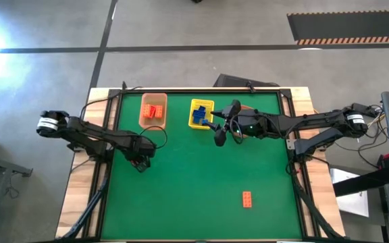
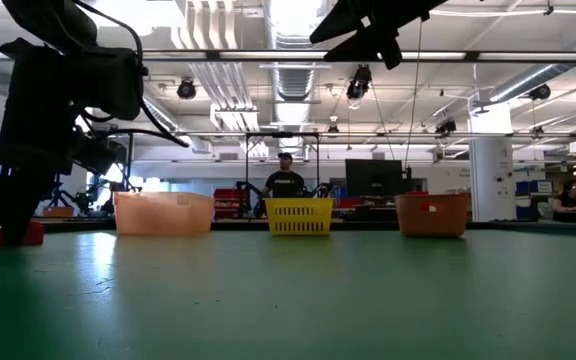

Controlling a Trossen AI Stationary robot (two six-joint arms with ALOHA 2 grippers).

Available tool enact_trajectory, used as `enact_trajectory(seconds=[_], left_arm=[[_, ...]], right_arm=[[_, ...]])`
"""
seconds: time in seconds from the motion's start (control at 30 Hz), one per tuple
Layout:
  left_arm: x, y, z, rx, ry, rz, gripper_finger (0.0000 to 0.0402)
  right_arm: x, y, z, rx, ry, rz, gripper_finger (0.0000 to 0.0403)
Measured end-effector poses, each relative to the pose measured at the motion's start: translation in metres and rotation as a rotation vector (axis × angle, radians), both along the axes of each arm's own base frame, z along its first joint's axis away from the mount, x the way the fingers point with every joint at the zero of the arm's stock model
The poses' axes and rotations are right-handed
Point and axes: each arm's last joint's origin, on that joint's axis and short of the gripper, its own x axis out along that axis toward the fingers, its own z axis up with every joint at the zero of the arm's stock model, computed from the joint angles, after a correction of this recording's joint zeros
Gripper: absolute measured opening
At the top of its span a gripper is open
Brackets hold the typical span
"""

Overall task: Sort & place blocks by color
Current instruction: Put the red game piece into the orange bin

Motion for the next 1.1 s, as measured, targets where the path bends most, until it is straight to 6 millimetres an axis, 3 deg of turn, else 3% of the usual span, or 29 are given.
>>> enact_trajectory(seconds=[0.13,0.3,0.53,0.77,0.9,1.1], left_arm=[[0.006,0.0,0.007,-0.001,-0.054,-0.001,0.0126],[0.027,-0.001,0.038,-0.002,-0.257,-0.038,0.0126],[0.058,0.001,0.116,0.062,-0.851,-0.133,0.0126],[0.054,0.017,0.184,0.181,-1.458,-0.1,0.0126],[0.046,0.022,0.199,0.143,-1.612,-0.009,0.0126],[0.051,0.021,0.2,-0.041,-1.68,0.124,0.0126]], right_arm=[[0.0,0.0,0.0,0.0,-0.001,0.0,0.0233],[0.001,0.0,0.002,-0.015,-0.012,0.005,0.0233],[0.005,0.001,0.018,-0.219,-0.108,0.09,0.0233],[0.006,0.007,0.035,-0.571,-0.177,0.225,0.0233],[0.006,0.016,0.042,-0.765,-0.141,0.259,0.0234],[0.014,0.025,0.054,-0.904,-0.13,0.287,0.0266]])
